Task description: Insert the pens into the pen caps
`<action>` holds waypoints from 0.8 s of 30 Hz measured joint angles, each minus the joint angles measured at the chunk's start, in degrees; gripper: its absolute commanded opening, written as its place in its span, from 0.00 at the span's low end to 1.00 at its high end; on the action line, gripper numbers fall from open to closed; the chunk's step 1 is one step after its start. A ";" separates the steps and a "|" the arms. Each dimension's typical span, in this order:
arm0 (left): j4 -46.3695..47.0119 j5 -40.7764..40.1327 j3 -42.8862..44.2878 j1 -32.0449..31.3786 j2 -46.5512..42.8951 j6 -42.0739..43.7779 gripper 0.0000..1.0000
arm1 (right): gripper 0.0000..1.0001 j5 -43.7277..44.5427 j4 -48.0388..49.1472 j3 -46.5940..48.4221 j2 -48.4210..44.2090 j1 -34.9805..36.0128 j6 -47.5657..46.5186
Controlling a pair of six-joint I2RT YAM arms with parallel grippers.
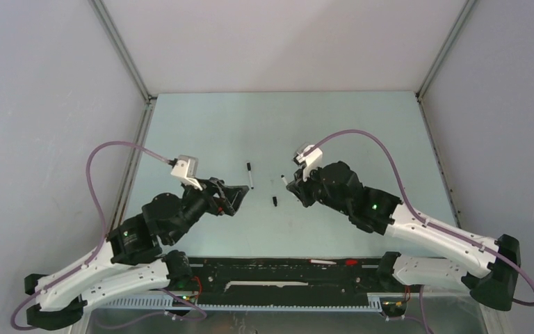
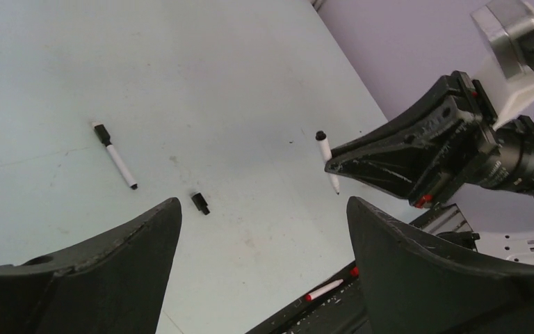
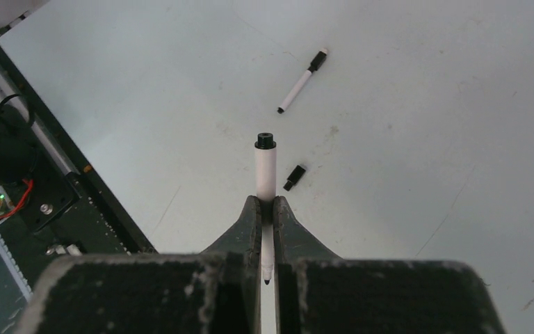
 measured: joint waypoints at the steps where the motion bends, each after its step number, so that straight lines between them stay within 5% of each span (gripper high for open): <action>1: 0.55 0.98 0.07 0.15 0.74 -0.15 0.90 | 0.00 1.01 0.39 -0.35 -0.61 1.14 -0.02; 8: 2.71 7.58 0.17 3.87 3.48 -3.48 0.72 | 0.00 6.84 2.54 -1.38 -1.75 10.03 -0.02; 18: 12.72 22.67 -2.32 8.74 4.02 -8.55 0.69 | 0.00 12.41 3.52 -1.51 -1.75 16.98 -0.24; 24: 14.88 27.50 -4.98 8.83 4.37 -9.44 0.59 | 0.00 13.81 4.70 -1.51 -1.75 19.15 -0.48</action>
